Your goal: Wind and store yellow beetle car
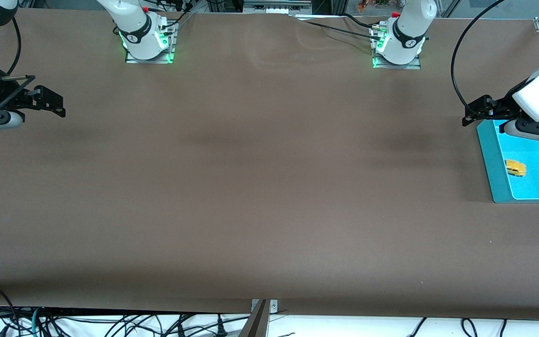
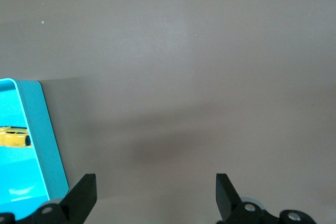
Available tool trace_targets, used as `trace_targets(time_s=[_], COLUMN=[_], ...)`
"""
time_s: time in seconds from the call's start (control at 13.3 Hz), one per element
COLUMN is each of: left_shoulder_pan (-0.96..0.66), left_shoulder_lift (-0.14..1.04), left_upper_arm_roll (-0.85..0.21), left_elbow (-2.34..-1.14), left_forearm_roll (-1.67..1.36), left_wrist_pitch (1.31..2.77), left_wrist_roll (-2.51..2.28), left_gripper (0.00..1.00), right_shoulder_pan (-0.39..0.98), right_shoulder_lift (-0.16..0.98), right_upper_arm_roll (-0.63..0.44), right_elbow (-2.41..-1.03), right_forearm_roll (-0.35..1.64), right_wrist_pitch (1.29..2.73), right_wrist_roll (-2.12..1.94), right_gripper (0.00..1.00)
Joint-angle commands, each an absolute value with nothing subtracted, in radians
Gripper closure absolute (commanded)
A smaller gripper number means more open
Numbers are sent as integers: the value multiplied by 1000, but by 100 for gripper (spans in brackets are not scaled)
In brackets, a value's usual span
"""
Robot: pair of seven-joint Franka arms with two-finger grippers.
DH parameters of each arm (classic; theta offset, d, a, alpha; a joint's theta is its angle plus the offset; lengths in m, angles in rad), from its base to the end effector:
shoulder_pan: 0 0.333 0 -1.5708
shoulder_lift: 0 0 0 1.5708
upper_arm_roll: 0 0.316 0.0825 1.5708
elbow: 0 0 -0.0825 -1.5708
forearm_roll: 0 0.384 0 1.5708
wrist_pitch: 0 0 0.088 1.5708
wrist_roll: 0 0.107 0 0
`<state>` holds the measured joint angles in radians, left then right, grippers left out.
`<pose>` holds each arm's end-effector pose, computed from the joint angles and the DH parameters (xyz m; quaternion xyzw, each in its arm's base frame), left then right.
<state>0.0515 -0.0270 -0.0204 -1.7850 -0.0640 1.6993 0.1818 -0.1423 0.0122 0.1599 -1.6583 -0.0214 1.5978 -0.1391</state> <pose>0.5481 0.0109 0.5489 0.9966 -0.0702 -0.0258 0.0343 0.5566 0.0071 0.5788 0.9962 0.0789 -0.0368 0.0075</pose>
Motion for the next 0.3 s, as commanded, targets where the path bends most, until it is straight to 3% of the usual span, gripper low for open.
trace_targets(time_s=[0.0, 0.22], left_shoulder_pan=[51, 61], left_shoulder_lift=[-18, -18], left_upper_arm_roll=[-15, -15], left_elbow=[-1770, -1770], left_forearm_roll=[-78, -78], left_wrist_pitch=[1701, 1686], left_wrist_roll=[170, 170], left_gripper=[0, 0], right_shoulder_pan=[-140, -140], right_shoulder_lift=[23, 23], right_upper_arm_roll=[160, 160], right_elbow=[-1629, -1629], right_forearm_roll=[-26, -25], right_wrist_pitch=[1585, 1578], right_wrist_roll=[-135, -135], right_gripper=[0, 0])
